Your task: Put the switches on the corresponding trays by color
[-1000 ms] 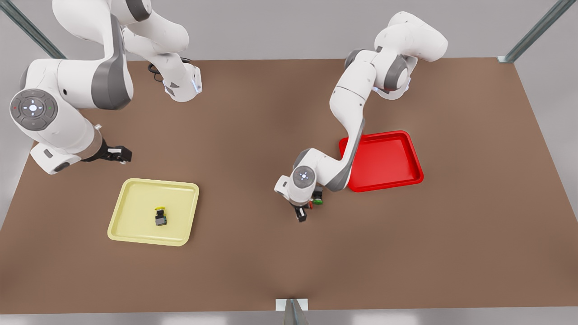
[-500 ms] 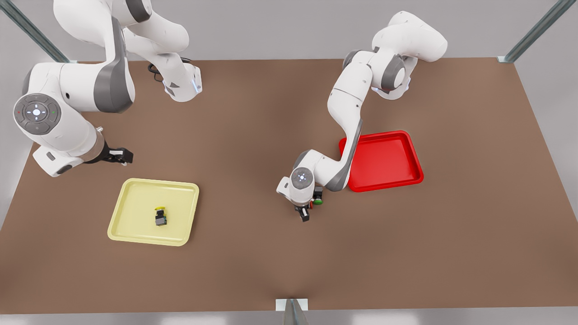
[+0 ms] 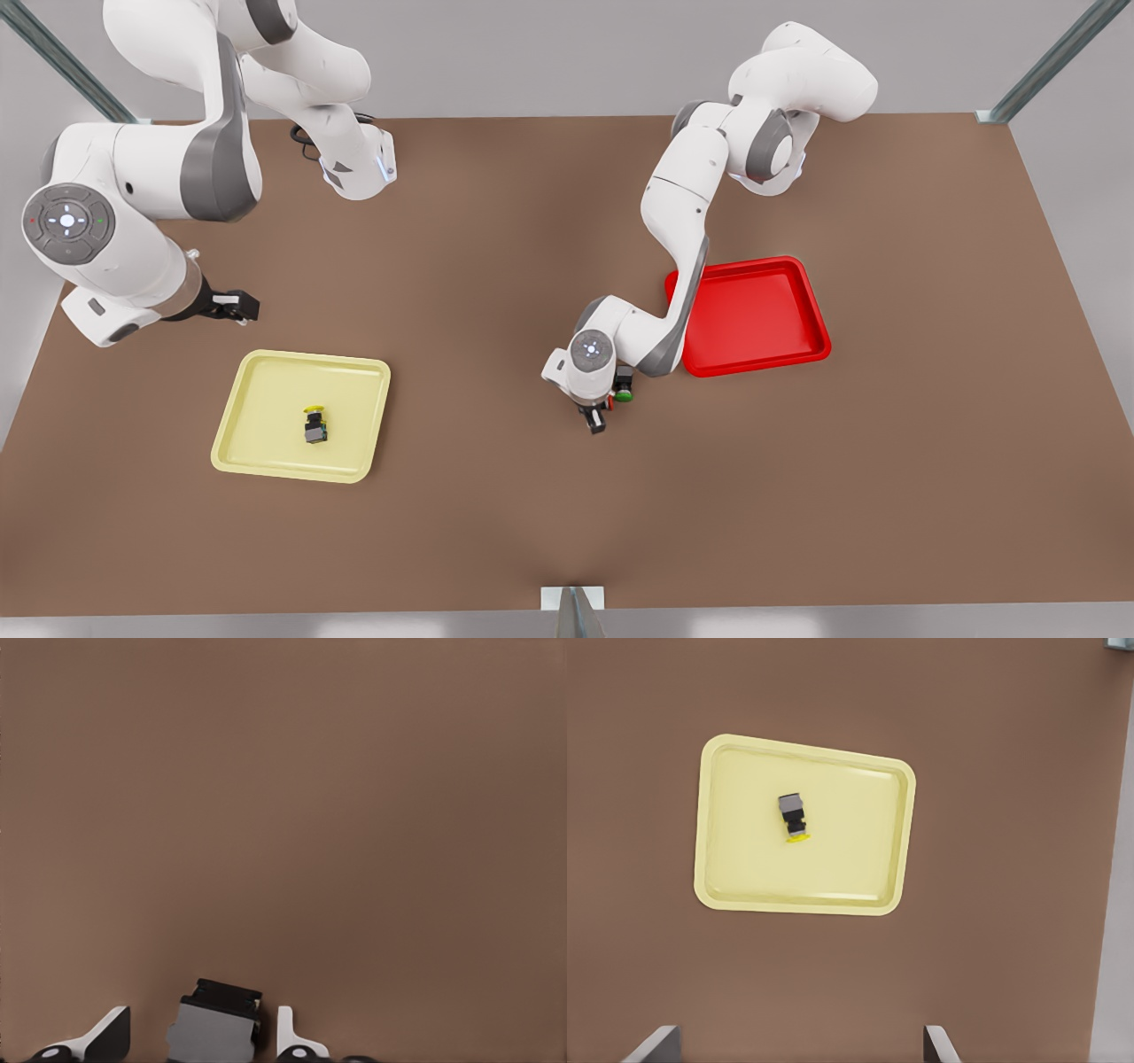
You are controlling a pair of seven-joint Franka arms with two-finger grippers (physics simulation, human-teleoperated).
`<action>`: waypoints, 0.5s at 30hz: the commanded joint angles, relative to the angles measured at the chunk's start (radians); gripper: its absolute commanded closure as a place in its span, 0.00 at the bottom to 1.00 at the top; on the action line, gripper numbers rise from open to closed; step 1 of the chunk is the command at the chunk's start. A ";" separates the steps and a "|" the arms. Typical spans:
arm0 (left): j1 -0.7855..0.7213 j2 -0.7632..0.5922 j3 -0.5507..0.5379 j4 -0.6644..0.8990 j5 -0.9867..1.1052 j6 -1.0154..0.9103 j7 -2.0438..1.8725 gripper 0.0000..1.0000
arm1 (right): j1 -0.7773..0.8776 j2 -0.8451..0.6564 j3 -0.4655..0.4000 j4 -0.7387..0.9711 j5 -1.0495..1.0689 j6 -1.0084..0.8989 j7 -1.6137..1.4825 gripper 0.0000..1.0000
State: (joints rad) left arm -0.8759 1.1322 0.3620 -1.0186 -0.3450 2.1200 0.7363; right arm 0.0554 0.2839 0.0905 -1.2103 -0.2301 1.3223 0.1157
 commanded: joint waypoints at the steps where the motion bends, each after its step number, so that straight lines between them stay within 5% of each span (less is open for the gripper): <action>1: 0.000 -0.002 -0.001 0.000 0.000 0.000 0.000 0.30 | 0.000 0.000 0.000 0.000 0.000 0.000 -0.001 0.00; 6: -0.002 -0.008 -0.001 0.005 0.000 -0.006 -0.002 0.30 | -0.002 0.001 -0.002 -0.002 0.000 0.000 0.001 0.00; 15: -0.002 -0.005 -0.001 0.005 -0.002 -0.002 -0.002 0.47 | -0.002 0.003 -0.002 -0.002 0.000 0.000 0.001 0.00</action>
State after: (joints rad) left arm -0.8774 1.1276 0.3605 -1.0140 -0.3456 2.1184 0.7348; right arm 0.0541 0.2869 0.0898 -1.2119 -0.2310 1.3223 0.1166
